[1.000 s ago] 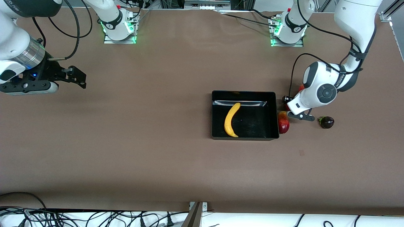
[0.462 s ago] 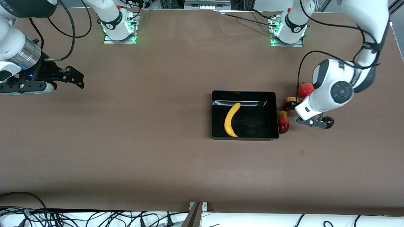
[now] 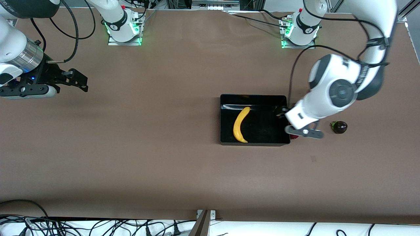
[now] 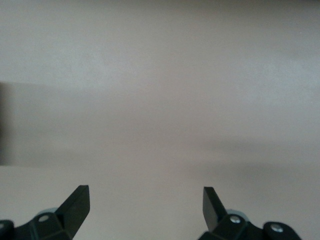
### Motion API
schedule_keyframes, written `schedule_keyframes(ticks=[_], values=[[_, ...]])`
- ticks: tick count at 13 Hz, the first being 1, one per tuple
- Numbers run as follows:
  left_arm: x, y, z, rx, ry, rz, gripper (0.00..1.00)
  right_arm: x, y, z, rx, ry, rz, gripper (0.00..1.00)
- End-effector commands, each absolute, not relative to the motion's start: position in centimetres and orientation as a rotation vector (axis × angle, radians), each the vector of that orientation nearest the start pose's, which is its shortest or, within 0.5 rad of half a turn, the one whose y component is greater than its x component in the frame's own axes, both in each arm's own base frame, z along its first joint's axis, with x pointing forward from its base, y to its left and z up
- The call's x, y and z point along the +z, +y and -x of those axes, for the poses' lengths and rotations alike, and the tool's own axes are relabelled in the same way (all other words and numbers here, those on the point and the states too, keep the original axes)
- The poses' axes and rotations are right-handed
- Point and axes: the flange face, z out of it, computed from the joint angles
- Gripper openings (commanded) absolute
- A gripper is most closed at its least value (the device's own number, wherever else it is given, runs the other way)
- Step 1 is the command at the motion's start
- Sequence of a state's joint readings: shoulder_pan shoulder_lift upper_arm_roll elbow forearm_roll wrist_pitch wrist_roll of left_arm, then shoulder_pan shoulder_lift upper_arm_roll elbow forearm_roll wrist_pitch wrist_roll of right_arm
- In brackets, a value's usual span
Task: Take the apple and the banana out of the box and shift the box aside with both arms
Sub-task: 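Reach the left gripper back into the tray over the banana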
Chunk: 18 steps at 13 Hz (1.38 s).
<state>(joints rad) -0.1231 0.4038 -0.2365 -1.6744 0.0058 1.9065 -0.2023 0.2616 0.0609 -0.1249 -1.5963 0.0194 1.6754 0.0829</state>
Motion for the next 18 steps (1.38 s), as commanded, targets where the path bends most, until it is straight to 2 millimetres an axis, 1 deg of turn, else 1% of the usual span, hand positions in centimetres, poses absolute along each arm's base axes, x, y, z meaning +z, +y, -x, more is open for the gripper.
schedule_keyframes(ticks=[1, 2, 3, 4, 5, 6, 7, 8, 9, 10, 11, 12, 13, 14, 15, 16, 17, 18], values=[[34.0, -27.4, -58.6, 0.436, 0.216, 3.111, 1.00, 59.0, 8.4, -57.4, -0.019, -0.088, 3.108, 1.00], [32.1, -29.1, -58.3, 0.477, 0.192, 3.106, 1.00, 59.0, 8.4, -57.4, -0.019, -0.088, 3.108, 1.00], [31.0, -29.6, -59.0, 0.483, 0.159, 3.110, 1.00, 59.0, 8.4, -57.4, -0.019, -0.088, 3.108, 1.00], [30.6, -29.9, -59.1, 0.487, 0.168, 3.114, 1.00, 59.0, 8.4, -57.4, -0.019, -0.088, 3.108, 1.00], [30.8, -30.9, -59.3, 0.437, 0.181, 3.153, 1.00, 59.0, 8.4, -57.4, -0.019, -0.088, 3.108, 1.00], [29.8, -33.0, -58.2, 0.408, 0.204, 3.164, 1.00, 59.0, 8.4, -57.4, -0.019, -0.088, 3.108, 1.00], [26.8, -34.5, -56.1, 0.469, 0.160, 3.126, 1.00, 59.1, 8.3, -57.5, -0.024, -0.086, 3.108, 1.00], [25.5, -35.3, -55.6, 0.423, 0.071, 3.139, 1.00, 59.1, 8.4, -57.5, -0.027, -0.088, 3.108, 1.00], [24.6, -36.9, -54.9, 0.365, 0.046, 3.165, 1.00, 59.1, 8.3, -57.5, -0.027, -0.086, 3.108, 1.00], [24.1, -37.8, -54.5, 0.331, 0.047, 3.182, 1.00, 59.1, 8.4, -57.5, -0.027, -0.088, 3.108, 1.00], [22.7, -37.6, -54.3, 0.331, 0.043, 3.184, 1.00, 59.1, 8.4, -57.5, -0.027, -0.088, 3.108, 1.00], [21.7, -37.7, -54.4, 0.290, 0.061, 3.204, 1.00, 59.1, 8.3, -57.5, -0.027, -0.086, 3.108, 1.00], [20.6, -37.7, -54.1, 0.254, 0.077, 3.218, 1.00, 59.1, 8.3, -57.5, -0.027, -0.086, 3.108, 1.00], [19.9, -37.3, -54.0, 0.189, 0.150, 3.204, 1.00, 59.1, 8.3, -57.5, -0.027, -0.086, 3.108, 1.00], [19.8, -36.7, -54.5, 0.130, 0.213, 3.175, 1.00, 59.1, 8.4, -57.5, -0.027, -0.088, 3.108, 1.00], [19.4, -36.3, -54.6, 0.120, 0.234, 3.157, 1.00, 59.1, 8.3, -57.5, -0.027, -0.086, 3.108, 1.00], [18.4, -36.1, -54.6, 0.135, 0.228, 3.156, 1.00, 59.1, 8.3, -57.5, -0.027, -0.086, 3.108, 1.00], [18.4, -36.3, -54.6, 0.116, 0.220, 3.167, 1.00, 59.1, 8.3, -57.5, -0.024, -0.086, 3.108, 1.00]])
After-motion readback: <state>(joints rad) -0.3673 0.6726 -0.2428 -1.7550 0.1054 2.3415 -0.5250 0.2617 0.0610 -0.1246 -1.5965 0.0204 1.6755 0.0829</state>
